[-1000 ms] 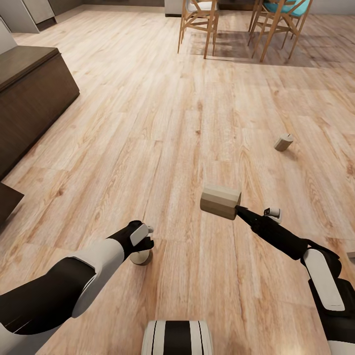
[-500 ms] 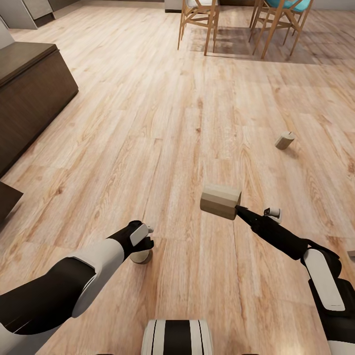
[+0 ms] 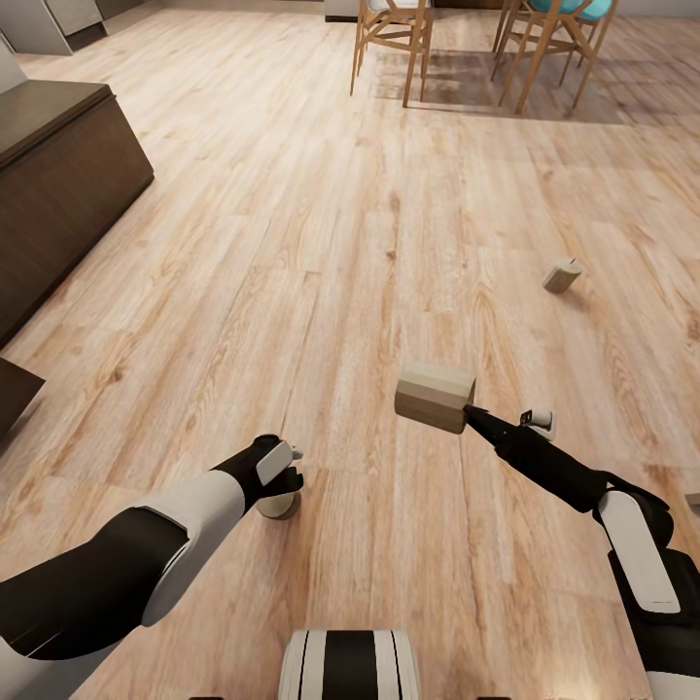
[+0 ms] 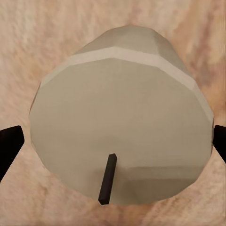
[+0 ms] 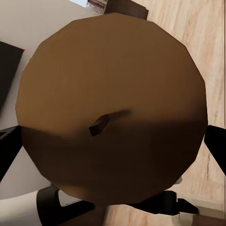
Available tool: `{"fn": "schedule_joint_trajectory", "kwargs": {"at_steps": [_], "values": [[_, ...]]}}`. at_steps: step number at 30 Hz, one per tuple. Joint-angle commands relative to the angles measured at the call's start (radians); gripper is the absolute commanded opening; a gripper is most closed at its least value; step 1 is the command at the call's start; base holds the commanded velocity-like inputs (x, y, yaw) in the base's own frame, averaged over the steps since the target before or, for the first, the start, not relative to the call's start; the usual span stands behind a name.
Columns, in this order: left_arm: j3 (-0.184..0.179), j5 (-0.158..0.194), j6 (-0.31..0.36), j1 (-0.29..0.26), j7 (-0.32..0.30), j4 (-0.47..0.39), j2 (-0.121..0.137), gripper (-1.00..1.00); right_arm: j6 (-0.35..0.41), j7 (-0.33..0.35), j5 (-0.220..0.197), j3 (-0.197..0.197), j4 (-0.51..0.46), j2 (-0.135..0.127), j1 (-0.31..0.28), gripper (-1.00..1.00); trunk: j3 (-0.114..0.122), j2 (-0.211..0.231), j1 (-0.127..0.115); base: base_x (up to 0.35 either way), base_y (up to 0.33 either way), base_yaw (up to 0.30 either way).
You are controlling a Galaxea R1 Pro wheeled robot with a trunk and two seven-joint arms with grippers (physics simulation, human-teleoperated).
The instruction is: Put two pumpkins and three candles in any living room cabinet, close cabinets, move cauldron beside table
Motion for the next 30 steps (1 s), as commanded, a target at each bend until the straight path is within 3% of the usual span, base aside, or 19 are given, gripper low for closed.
{"fn": "schedule_joint_trajectory", "kwargs": {"at_steps": [1,14,15,30], "values": [[-0.008,0.011,0.004,0.000,0.006,-0.002,0.000,1.00,0.006,0.001,-0.004,-0.001,0.000,0.000,-0.001,-1.00,-0.005,-0.001,0.000,0.000,0.000,0.000],[-0.009,0.011,0.004,0.000,0.006,-0.002,0.000,1.00,0.006,0.001,-0.003,-0.001,0.000,0.000,-0.001,-1.00,-0.005,-0.001,0.000,0.000,0.000,0.000],[-0.008,0.011,0.004,0.000,0.006,-0.002,0.000,-1.00,0.006,0.001,-0.003,-0.001,0.000,0.000,-0.001,-1.00,-0.005,-0.001,0.000,0.000,0.000,0.000],[-0.007,0.011,0.004,0.000,0.006,-0.002,0.003,-1.00,0.007,0.001,-0.003,-0.001,0.000,0.000,-0.001,-1.00,-0.005,-0.001,0.000,0.000,0.000,0.000]]}}
